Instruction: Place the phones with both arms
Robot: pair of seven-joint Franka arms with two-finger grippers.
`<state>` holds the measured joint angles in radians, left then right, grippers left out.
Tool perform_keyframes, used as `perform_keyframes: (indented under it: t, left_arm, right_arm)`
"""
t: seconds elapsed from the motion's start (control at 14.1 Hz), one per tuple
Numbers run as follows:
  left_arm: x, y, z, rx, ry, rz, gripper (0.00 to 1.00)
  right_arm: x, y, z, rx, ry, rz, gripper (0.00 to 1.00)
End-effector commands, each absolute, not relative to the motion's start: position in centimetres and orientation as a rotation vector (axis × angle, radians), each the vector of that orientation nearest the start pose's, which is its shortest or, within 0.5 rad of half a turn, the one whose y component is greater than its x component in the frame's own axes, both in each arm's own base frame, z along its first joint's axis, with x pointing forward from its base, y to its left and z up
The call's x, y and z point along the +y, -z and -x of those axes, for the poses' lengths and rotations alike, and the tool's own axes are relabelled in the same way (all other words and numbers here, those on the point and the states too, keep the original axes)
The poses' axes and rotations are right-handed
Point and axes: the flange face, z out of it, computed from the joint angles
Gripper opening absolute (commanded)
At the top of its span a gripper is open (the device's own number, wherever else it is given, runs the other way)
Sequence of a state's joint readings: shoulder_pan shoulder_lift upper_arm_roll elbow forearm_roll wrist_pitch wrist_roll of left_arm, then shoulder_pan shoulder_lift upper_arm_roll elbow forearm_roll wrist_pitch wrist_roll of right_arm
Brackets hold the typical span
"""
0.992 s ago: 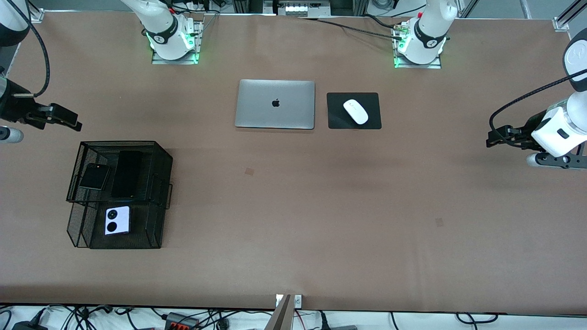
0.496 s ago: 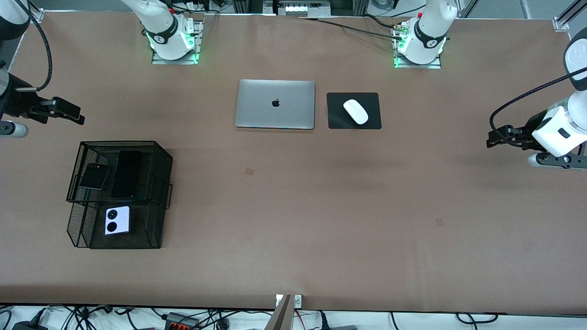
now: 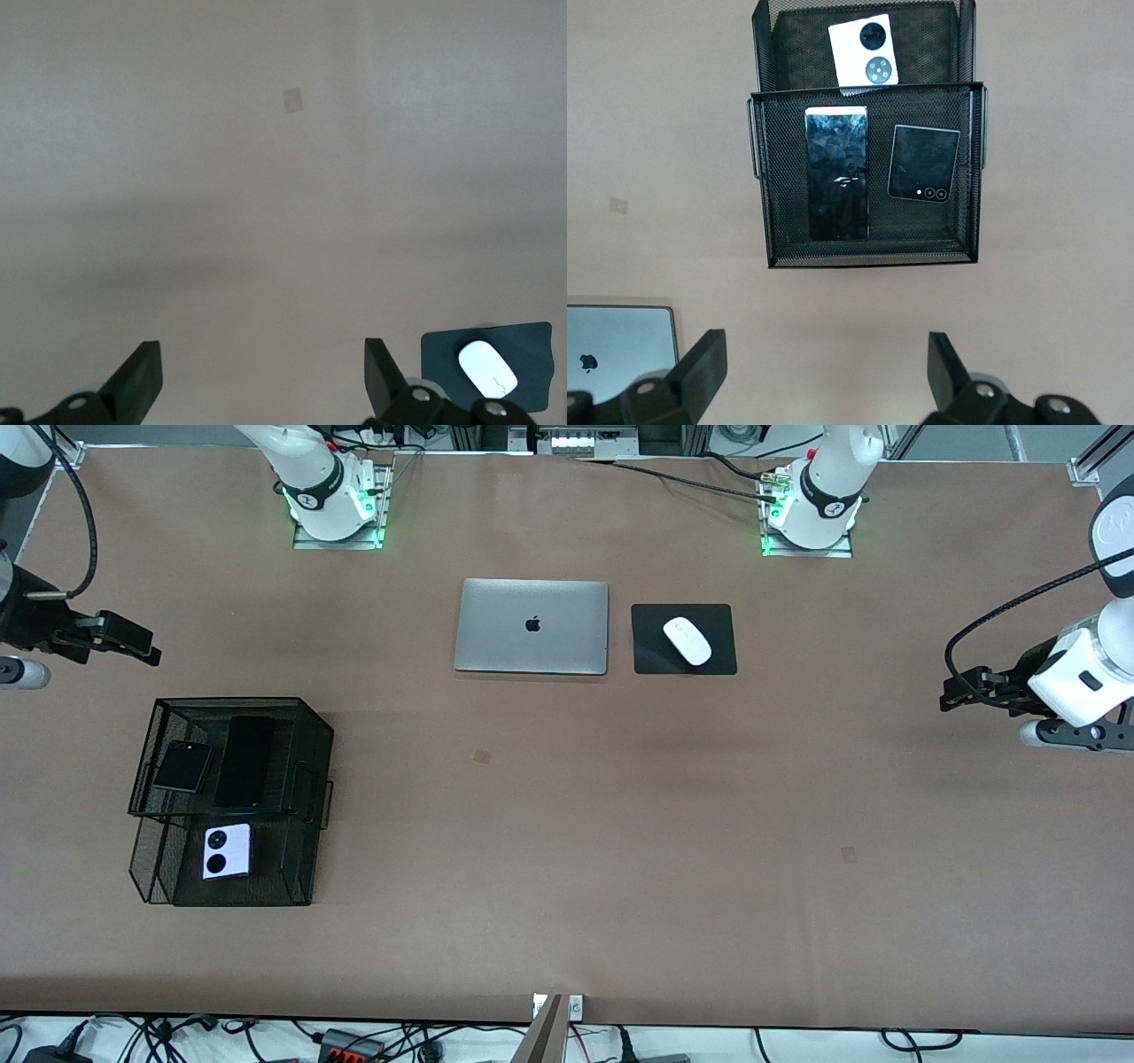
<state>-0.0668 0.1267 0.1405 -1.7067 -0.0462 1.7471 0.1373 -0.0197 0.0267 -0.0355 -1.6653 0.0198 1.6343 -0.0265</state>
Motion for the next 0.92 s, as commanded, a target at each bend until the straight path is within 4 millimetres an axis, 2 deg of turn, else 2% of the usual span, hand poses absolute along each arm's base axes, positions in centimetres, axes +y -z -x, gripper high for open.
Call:
perform_keyframes:
  t: [0.0, 0.21, 0.57, 0.85]
  left_arm:
    - [3.44, -51.02, -59.03, 0.121, -0.123, 3.179, 1.0]
    - [3.53, -51.3, -59.09, 0.119, -0.116, 3.179, 1.0]
    - [3.43, -51.21, -59.12, 0.126, -0.118, 3.178, 1.0]
    - [3.52, -51.21, -59.12, 0.126, -0.118, 3.178, 1.0]
  right_arm:
    - [-3.04, -57.46, -55.6, 0.03, -0.105, 3.126, 1.0]
    - [-2.96, -57.05, -55.8, 0.028, -0.114, 3.126, 1.0]
    - [-3.3, -57.51, -55.65, 0.042, -0.095, 3.127, 1.0]
    - [-3.39, -56.73, -55.69, 0.047, -0.105, 3.126, 1.0]
